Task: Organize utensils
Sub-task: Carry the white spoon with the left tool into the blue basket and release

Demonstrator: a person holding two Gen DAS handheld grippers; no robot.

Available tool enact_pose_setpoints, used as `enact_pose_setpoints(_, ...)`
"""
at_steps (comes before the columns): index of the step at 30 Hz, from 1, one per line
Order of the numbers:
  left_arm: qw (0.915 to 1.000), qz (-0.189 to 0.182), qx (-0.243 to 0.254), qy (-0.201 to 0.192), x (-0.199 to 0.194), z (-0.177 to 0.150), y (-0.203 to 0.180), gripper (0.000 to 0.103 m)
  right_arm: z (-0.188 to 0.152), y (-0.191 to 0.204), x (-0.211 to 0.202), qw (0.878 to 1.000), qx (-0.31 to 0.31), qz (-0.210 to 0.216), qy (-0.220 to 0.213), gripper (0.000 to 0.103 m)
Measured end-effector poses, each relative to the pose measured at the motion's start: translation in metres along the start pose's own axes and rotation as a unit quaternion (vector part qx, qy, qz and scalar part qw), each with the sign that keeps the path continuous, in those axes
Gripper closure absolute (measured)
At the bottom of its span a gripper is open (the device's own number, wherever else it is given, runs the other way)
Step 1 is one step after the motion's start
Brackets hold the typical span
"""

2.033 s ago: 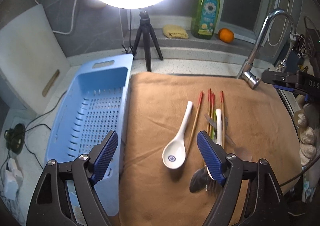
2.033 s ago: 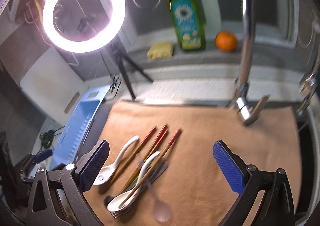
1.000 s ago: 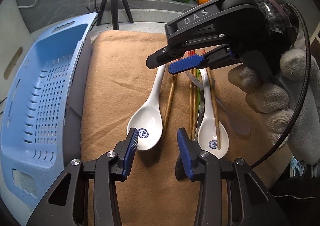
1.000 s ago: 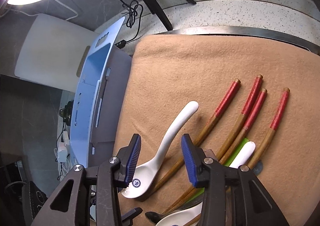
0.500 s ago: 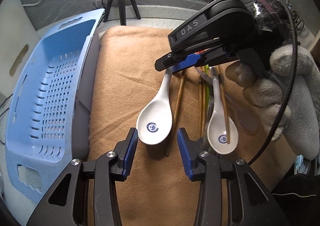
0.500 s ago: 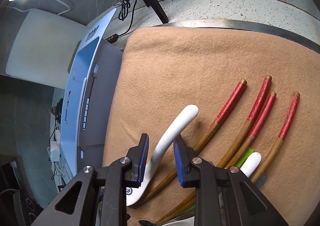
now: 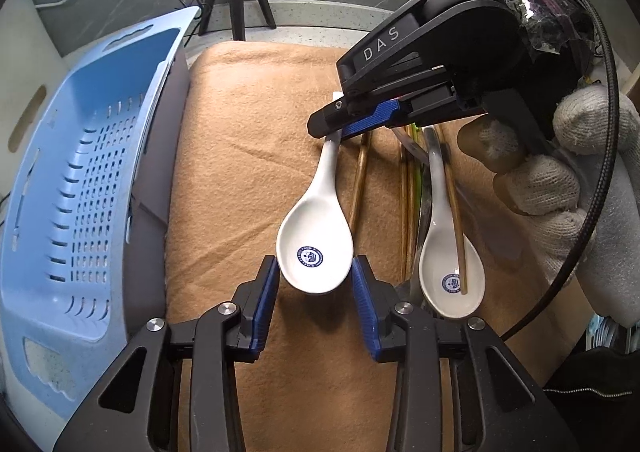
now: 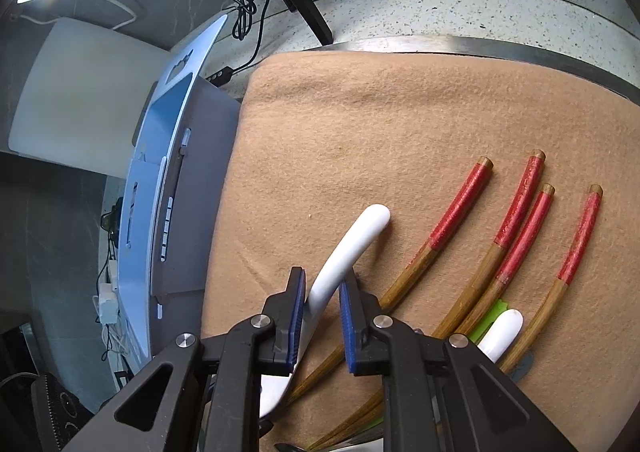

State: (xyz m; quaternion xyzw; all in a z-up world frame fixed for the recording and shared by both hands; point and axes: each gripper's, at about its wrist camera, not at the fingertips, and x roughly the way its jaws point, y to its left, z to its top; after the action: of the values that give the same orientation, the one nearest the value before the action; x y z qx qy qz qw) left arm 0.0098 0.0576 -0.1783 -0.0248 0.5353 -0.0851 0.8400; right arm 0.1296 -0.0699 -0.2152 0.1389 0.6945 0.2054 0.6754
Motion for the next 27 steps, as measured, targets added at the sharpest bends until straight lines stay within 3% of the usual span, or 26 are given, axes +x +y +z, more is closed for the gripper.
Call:
enact_pose_setpoints(14, 0.9984, -0.026, -0.015, -0.047, -0.030, 0.000, 0.007, 0.068, 0.001, 0.014, -0.027, 1.000, 0.001, 0.017, -0.022, 0.090)
enact_pose_setpoints(21, 0.9953, -0.026, -0.028, -0.089, -0.063, 0.006, 0.028, 0.068, 0.012, 0.054, -0.045, 0.998, -0.021, 0.035, -0.043, 0.091)
enact_pose_setpoints(27, 0.9933, -0.008, -0.052, -0.103, -0.075, 0.001, 0.066, 0.068, 0.025, 0.103, -0.029, 0.997, -0.050, 0.049, -0.039, 0.092)
